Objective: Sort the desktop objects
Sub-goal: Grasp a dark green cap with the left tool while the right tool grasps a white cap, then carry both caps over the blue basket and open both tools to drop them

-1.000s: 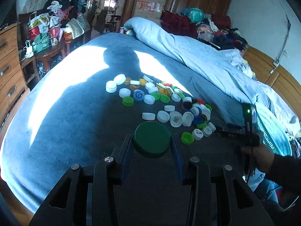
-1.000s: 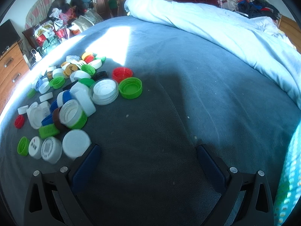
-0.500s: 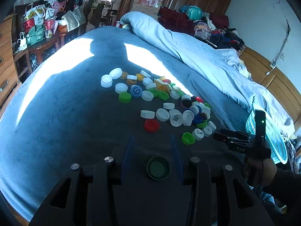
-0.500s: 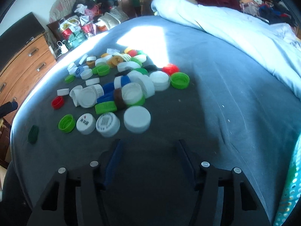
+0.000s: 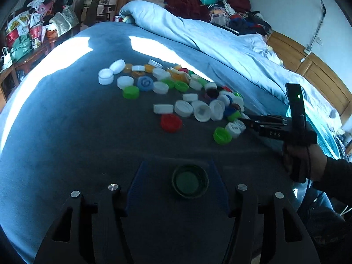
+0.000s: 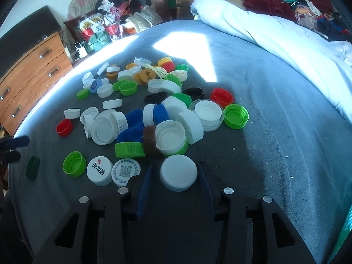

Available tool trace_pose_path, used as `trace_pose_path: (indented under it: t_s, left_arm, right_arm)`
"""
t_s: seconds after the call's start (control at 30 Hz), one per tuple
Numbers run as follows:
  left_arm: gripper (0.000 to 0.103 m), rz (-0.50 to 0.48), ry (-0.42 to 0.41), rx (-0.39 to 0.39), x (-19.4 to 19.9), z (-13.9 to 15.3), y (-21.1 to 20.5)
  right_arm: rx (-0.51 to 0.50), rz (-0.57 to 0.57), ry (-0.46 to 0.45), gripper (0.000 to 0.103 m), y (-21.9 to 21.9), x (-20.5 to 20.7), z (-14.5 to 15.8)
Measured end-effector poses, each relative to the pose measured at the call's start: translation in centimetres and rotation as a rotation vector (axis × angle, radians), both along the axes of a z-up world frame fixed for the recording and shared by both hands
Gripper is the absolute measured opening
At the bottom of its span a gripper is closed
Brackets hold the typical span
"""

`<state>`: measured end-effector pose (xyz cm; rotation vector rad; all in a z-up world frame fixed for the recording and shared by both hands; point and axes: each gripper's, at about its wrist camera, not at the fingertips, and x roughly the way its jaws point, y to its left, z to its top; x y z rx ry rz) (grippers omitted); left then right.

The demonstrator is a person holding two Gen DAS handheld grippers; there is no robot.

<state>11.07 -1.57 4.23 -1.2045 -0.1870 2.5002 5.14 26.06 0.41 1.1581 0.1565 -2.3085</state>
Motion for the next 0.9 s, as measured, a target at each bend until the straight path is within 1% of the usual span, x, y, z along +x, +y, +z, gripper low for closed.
trace_pose_path:
  t_s: [0.03,0.1,0.2,0.27,0.3,0.33,0.37,0.47,0.57,0.7,0.8,0.9]
  left_arm:
    - [0.054,-0.005,0.002,0.003,0.2,0.0,0.1]
    - [0.057,-0.009,0.01,-0.03,0.5,-0.4,0.7]
    - [0.057,-0.002,-0.006,-0.064,0.6,-1.5,1.1]
    - [0.056,-0.001,0.012,-0.094,0.9,-1.8,1.5]
    - [0.056,-0.001,0.015,-0.105,1.1,-1.9,1.8]
    - [0.049,-0.002,0.02,-0.106,1.2,-2.0,1.9]
    - [0.035,-0.003,0.021,-0.104,1.3,-2.0,2.0]
    - [0.034,-0.002,0.034,-0.114,1.3,-1.6,2.3]
    - [0.034,0.016,0.072,-0.113,1.5,0.0,2.4]
    - [0.034,0.054,0.129,-0.118,1.5,3.2,2.8]
    - [0.034,0.069,0.163,-0.118,1.0,5.5,3.6]
    - [0.034,0.067,0.2,-0.108,0.7,7.8,5.1]
  right_arm:
    - [-0.002,0.0,0.001,0.048,0.0,0.0,0.0]
    - [-0.007,-0.002,0.003,0.048,0.1,0.0,0.0]
    - [-0.012,-0.002,0.007,0.048,0.2,0.0,-0.1]
    - [-0.002,-0.002,0.021,0.048,0.0,0.2,0.1]
    - [0.009,-0.002,0.033,0.045,-0.1,0.4,0.3]
    - [0.011,0.002,0.042,0.039,-0.2,0.5,0.4]
    - [0.017,0.005,0.051,0.035,-0.3,0.7,0.6]
    - [0.018,-0.008,0.06,0.035,0.0,0.8,1.0]
    - [0.009,-0.056,0.067,0.035,1.0,1.2,2.0]
    - [-0.017,-0.108,0.075,0.035,2.3,2.8,4.7]
    - [-0.042,-0.124,0.108,0.035,2.9,4.8,7.9]
    - [-0.063,-0.129,0.162,0.035,3.7,6.8,11.5]
